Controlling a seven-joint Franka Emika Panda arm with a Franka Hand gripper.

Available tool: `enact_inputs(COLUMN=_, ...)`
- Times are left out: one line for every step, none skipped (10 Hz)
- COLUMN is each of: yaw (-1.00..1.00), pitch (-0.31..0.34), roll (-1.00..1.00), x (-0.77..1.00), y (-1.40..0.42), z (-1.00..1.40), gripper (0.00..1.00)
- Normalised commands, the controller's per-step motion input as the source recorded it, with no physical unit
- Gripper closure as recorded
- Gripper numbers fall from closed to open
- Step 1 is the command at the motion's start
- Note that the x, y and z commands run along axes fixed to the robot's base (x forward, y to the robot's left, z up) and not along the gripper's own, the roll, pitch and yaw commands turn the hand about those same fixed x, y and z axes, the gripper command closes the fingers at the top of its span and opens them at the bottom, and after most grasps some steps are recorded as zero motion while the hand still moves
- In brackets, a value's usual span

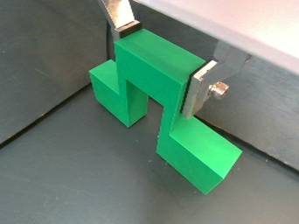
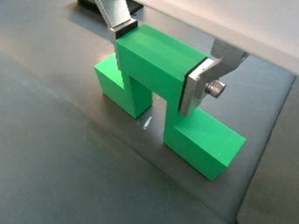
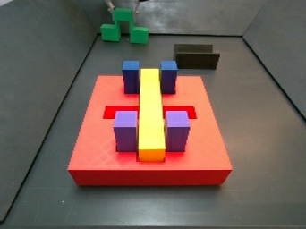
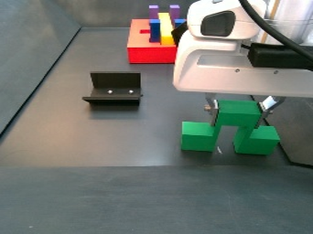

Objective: Pick up the green object. Move up. Move to above the board. Insert the green object.
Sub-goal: Pick up the green object, then move up, then move to above the board.

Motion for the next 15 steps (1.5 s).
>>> enact_inputs(yaw=0.00, pitch=0.000, roll=0.00, x=0.00, y=0.00, z=0.00, gripper=1.00)
enact_inputs(yaw=0.00, pitch=0.000, roll=0.00, x=0.00, y=0.00, z=0.00, gripper=1.00)
enact_inputs(yaw=0.00, pitch=0.000, roll=0.00, x=0.00, y=0.00, z=0.00, gripper=1.00)
enact_inputs(yaw=0.00, pitch=0.000, roll=0.00, x=0.00, y=0.00, z=0.00, gripper=1.00)
enact_inputs(yaw=0.00, pitch=0.000, roll=0.00, x=0.00, y=0.00, z=0.00, gripper=1.00)
enact_inputs(yaw=0.00, pitch=0.000, roll=0.00, x=0.00, y=0.00, z=0.83, gripper=1.00)
enact_inputs(yaw=0.02, pitch=-0.007, roll=0.01, x=0.02, y=0.04, z=0.85, gripper=1.00)
enact_inputs(yaw=0.01, pitch=0.060, roll=0.02, x=-0.04, y=0.03, z=0.71, gripper=1.00)
enact_inputs(yaw=0.02, pitch=0.086, roll=0.09, x=-0.02, y=-0.01, z=0.36, gripper=1.00)
enact_inputs(yaw=0.00, pitch=0.000, roll=0.00, x=0.00, y=0.00, z=1.40, gripper=1.00)
enact_inputs(yaw=0.00, pitch=-0.008, roll=-0.05, x=-0.01, y=0.00, z=1.40, gripper=1.00)
enact_inputs(yaw=0.00, pitch=0.019, roll=0.00, x=-0.07, y=0.00, z=1.40, gripper=1.00)
enact_inputs(yaw=0.01, pitch=0.013, roll=0.04, x=-0.06, y=-0.01, z=1.40, gripper=1.00)
enact_inputs(yaw=0.01, pitch=0.037, roll=0.02, x=0.01, y=0.00, z=1.40, gripper=1.00)
enact_inputs(yaw=0.00, pitch=0.079, roll=-0.01, x=0.02, y=0.01, z=0.81, gripper=1.00)
